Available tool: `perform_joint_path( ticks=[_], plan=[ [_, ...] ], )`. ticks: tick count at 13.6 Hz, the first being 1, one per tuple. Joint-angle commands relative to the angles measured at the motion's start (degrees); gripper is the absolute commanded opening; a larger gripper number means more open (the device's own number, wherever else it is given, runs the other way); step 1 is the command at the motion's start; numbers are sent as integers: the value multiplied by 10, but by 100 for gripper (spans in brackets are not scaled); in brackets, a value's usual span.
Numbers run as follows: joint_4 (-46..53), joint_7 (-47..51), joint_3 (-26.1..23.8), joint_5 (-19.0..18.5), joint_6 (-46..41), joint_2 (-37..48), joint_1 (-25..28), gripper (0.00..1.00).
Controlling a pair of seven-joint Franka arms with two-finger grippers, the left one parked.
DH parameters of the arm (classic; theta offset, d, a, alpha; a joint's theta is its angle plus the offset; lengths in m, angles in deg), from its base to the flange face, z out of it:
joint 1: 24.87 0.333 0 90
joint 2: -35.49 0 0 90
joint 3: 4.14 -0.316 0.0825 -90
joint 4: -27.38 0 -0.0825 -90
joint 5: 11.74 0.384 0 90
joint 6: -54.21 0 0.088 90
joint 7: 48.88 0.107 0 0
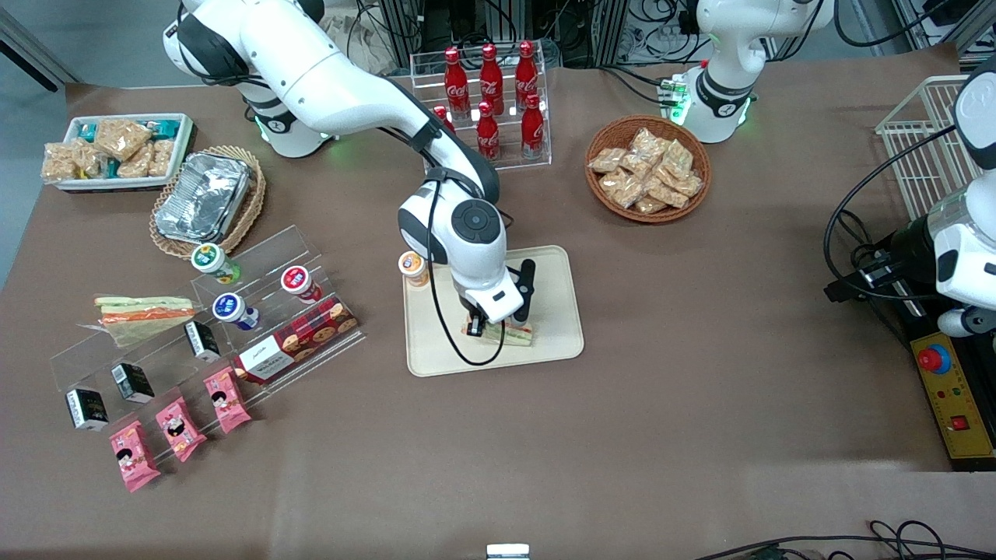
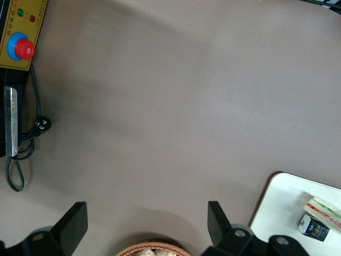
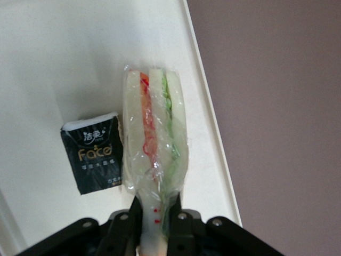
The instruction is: Place sandwich on tray
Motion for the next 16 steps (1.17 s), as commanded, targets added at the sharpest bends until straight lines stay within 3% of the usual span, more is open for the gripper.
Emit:
perform_joint_path(
  ticks=[1,3,6,12,16],
  plan=[
    [-1,6,2,-12,16,-10,-1,97],
    [-1,8,2,3,15,-8,-7,98],
    [4,19,2,92,13,1,-22,98],
    [7,27,9,95,-59,82,-27,98],
    [9,52,26,131,-136,148,-76,98]
  ],
)
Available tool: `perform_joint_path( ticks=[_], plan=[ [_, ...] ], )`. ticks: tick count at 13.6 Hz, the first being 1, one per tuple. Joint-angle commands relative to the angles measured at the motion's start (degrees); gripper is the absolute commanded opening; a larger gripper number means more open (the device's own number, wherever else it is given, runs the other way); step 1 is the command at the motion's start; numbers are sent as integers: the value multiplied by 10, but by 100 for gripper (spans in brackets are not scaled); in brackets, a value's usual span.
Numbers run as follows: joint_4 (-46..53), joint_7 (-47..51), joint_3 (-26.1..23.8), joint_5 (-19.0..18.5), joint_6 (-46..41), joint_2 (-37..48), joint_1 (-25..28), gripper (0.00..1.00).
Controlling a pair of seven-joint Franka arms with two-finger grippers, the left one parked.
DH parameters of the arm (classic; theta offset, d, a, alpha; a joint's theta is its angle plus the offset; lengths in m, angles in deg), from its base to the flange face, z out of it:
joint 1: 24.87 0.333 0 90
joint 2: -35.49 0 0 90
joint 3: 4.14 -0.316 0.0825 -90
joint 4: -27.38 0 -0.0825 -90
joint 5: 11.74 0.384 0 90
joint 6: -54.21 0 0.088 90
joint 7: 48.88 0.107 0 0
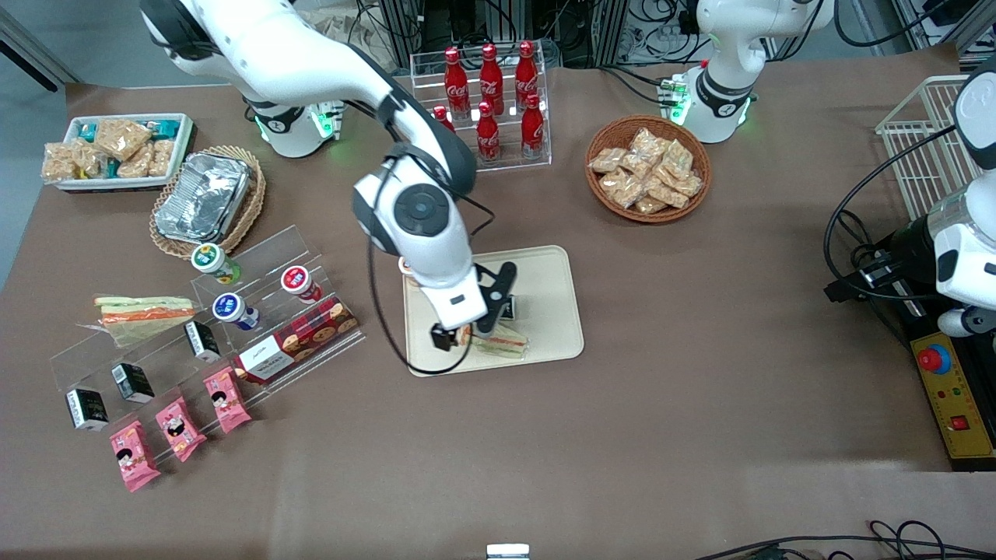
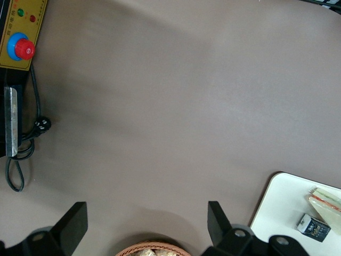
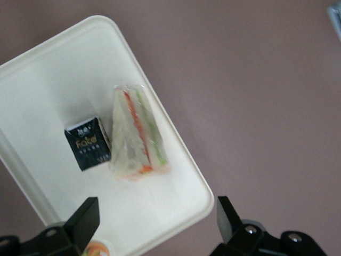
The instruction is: Place sandwich on tray
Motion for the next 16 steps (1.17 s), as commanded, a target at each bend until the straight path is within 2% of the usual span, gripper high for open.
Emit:
perform_joint_path(
  ticks=[1,7,9,16],
  plan=[
    [-8,47,0,42,-63,54,-50,98],
    [7,157,-1,59,-156,120,-154,98],
    [8,233,-2,86,-199,138,-191,98],
    [7,244,-1,90,-276,179,-307,98]
  ],
)
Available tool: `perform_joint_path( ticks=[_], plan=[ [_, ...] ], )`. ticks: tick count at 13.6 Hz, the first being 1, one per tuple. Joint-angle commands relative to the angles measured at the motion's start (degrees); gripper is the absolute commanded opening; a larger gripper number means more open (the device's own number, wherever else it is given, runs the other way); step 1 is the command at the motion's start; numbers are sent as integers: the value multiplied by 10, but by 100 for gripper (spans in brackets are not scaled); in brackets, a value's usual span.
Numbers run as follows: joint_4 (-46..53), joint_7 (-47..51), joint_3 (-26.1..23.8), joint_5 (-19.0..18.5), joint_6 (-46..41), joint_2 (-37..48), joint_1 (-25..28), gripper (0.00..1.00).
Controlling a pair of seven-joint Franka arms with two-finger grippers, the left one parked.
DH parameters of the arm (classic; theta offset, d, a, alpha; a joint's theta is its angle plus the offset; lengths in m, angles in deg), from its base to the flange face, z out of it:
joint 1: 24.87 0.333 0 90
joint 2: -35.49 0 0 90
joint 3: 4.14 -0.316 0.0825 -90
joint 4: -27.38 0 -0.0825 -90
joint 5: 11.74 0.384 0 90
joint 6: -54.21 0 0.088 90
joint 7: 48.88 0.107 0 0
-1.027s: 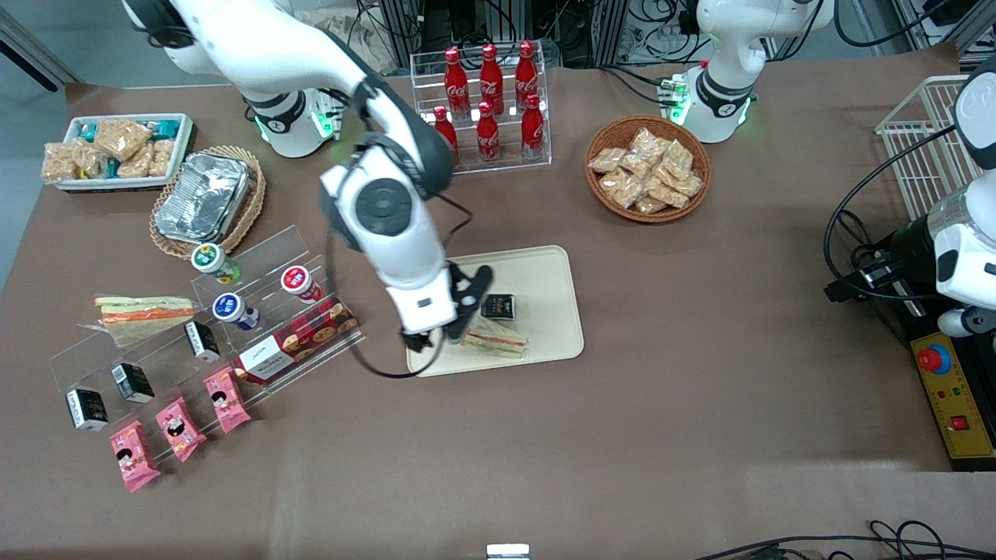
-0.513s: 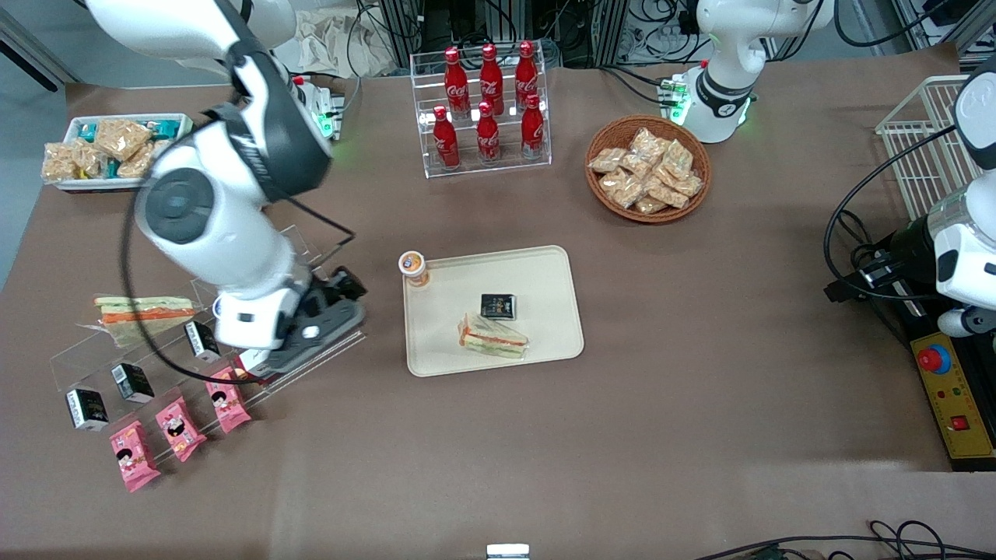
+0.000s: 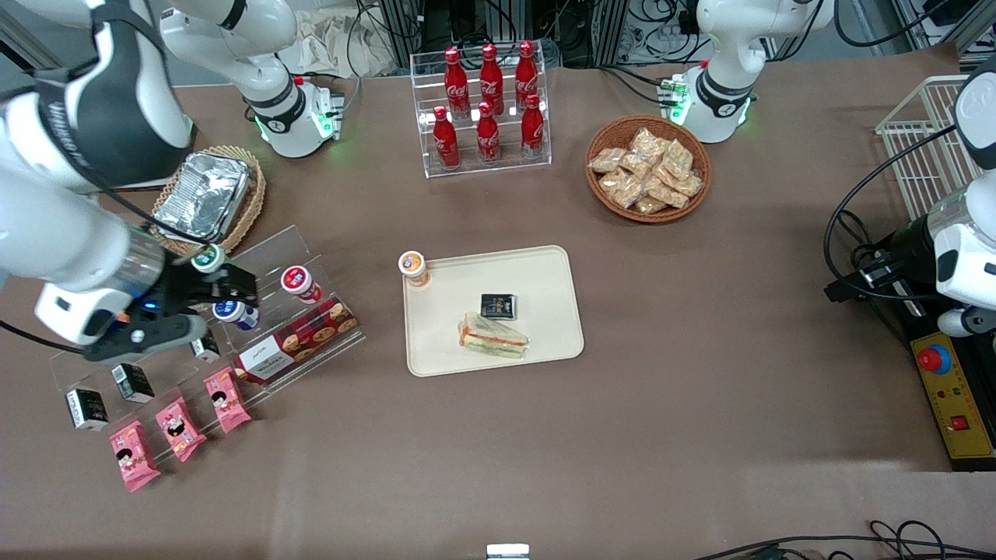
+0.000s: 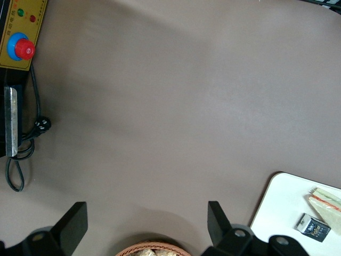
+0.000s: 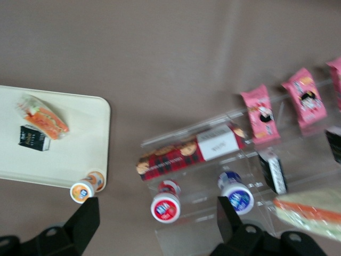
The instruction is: Place sandwich on tray
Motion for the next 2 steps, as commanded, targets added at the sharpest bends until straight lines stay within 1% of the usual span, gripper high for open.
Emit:
perform_joint_path(
  ticks=[1,2],
  plan=[
    [-3,9,-6,16,-31,9,-47,98],
    [-4,8,-6,14,-34,9,-52,98]
  ],
)
